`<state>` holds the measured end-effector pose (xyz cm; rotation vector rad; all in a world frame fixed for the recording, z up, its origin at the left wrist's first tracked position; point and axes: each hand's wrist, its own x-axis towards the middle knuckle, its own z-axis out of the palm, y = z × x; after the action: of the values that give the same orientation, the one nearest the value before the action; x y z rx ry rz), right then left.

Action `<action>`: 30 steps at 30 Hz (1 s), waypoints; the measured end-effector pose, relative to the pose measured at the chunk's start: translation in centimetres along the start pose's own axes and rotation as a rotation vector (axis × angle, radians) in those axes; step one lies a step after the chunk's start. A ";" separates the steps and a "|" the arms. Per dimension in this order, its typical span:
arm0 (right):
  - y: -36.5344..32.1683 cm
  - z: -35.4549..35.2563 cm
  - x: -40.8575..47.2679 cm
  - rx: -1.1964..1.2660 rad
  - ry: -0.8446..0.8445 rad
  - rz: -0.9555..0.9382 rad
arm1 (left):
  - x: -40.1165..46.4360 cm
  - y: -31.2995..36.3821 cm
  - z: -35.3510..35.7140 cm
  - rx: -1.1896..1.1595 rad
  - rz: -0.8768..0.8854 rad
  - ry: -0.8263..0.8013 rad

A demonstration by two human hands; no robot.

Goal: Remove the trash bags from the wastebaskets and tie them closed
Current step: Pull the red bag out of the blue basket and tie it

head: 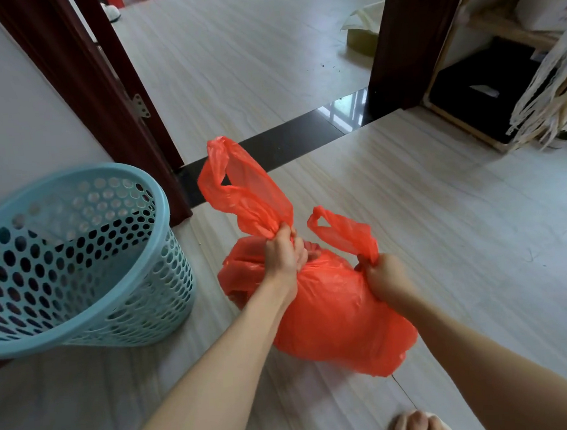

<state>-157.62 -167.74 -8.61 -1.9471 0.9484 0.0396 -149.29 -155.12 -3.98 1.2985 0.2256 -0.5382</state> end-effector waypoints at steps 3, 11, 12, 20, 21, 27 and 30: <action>-0.5 -0.3 -0.1 0.148 0.128 -0.068 | 0.4 -0.2 -0.4 0.108 -0.066 -0.003; -4.5 -0.3 -0.9 0.579 -0.035 -0.195 | 0.2 -0.6 -3.0 0.165 -0.335 -0.197; -4.8 -0.2 -1.0 0.658 -0.053 -0.126 | 0.1 -0.6 -3.1 0.168 -0.344 -0.236; -4.0 0.5 -0.3 0.835 -0.102 0.155 | 0.2 -0.5 -4.5 0.261 -0.384 -0.419; -3.8 0.4 -0.3 0.872 -0.146 0.199 | 0.2 -0.6 -4.6 0.245 -0.388 -0.413; -2.3 0.3 0.4 0.918 -0.229 0.318 | 0.4 -1.5 -4.0 -0.057 -0.331 -0.221; -2.3 1.4 0.4 0.809 -0.209 0.281 | 0.6 -2.5 -2.6 -0.025 -0.244 -0.102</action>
<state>-155.41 -166.28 -7.89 -1.0418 0.9035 0.0160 -149.66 -153.18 -7.11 1.2231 0.3073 -0.8046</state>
